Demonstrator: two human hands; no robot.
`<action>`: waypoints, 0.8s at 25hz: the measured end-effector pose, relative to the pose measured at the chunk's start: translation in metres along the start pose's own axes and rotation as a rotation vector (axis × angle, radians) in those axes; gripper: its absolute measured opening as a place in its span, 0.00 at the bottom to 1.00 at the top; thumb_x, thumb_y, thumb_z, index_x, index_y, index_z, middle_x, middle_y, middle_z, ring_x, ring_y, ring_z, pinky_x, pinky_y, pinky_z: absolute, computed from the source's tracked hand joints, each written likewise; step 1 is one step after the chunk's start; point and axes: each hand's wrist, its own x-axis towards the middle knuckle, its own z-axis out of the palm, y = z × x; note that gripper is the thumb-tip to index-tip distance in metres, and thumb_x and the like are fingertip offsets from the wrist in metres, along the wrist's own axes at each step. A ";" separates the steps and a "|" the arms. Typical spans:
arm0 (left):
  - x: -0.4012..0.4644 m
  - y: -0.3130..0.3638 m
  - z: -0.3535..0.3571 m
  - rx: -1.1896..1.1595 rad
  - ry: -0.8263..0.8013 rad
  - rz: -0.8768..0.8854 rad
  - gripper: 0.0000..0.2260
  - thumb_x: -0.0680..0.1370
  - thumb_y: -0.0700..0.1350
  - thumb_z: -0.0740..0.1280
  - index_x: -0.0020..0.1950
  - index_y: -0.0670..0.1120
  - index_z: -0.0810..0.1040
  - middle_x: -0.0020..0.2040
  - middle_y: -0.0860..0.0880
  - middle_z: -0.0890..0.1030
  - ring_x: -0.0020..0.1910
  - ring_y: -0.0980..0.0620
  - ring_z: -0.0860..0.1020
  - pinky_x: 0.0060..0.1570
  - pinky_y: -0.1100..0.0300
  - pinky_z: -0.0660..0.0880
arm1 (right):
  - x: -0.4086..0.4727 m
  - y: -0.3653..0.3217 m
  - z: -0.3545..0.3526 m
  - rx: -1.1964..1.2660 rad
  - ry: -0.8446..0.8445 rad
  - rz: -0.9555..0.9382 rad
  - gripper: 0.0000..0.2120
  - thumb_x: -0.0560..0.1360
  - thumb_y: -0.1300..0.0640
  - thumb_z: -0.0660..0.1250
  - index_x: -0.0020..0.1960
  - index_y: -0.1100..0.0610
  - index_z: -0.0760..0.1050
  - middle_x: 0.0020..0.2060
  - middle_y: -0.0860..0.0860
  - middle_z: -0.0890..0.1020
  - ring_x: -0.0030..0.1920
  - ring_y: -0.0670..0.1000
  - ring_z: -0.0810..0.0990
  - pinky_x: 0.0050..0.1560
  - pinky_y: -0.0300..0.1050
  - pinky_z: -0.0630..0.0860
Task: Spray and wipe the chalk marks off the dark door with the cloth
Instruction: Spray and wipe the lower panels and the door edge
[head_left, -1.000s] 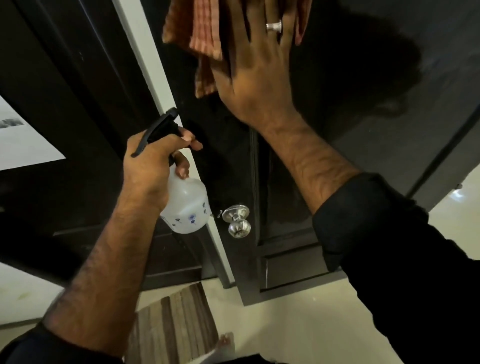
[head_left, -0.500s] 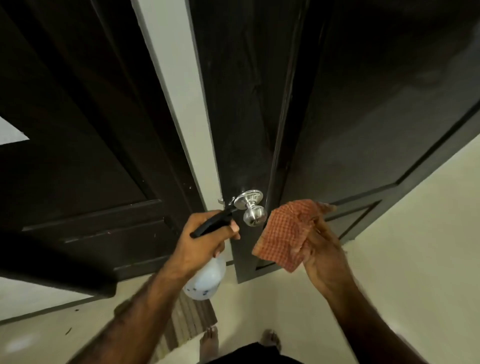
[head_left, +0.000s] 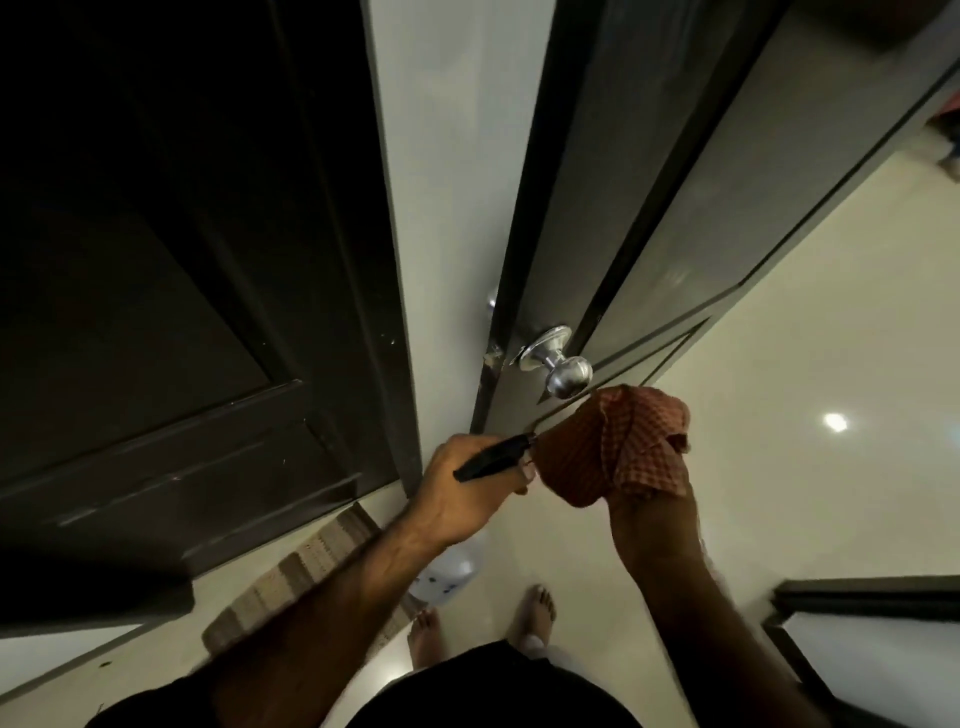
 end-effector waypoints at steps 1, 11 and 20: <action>0.001 0.004 -0.006 -0.044 0.021 -0.021 0.08 0.80 0.42 0.75 0.40 0.49 0.84 0.32 0.52 0.82 0.30 0.55 0.78 0.33 0.58 0.75 | 0.001 -0.003 0.004 -0.087 -0.002 -0.077 0.10 0.87 0.62 0.58 0.53 0.59 0.77 0.38 0.49 0.82 0.40 0.50 0.79 0.42 0.42 0.80; 0.011 0.025 -0.022 -0.208 0.162 -0.007 0.08 0.77 0.41 0.76 0.42 0.53 0.82 0.34 0.57 0.84 0.32 0.61 0.80 0.32 0.64 0.78 | 0.006 -0.004 0.072 -1.226 -0.176 -0.681 0.20 0.80 0.54 0.74 0.69 0.53 0.73 0.65 0.53 0.76 0.55 0.48 0.78 0.55 0.47 0.80; -0.007 0.013 -0.044 -0.340 0.210 -0.086 0.11 0.77 0.43 0.77 0.50 0.55 0.78 0.46 0.47 0.87 0.39 0.54 0.81 0.41 0.57 0.76 | 0.030 -0.009 0.105 -0.209 -0.019 0.183 0.21 0.84 0.42 0.66 0.66 0.57 0.79 0.56 0.61 0.87 0.56 0.62 0.87 0.51 0.58 0.86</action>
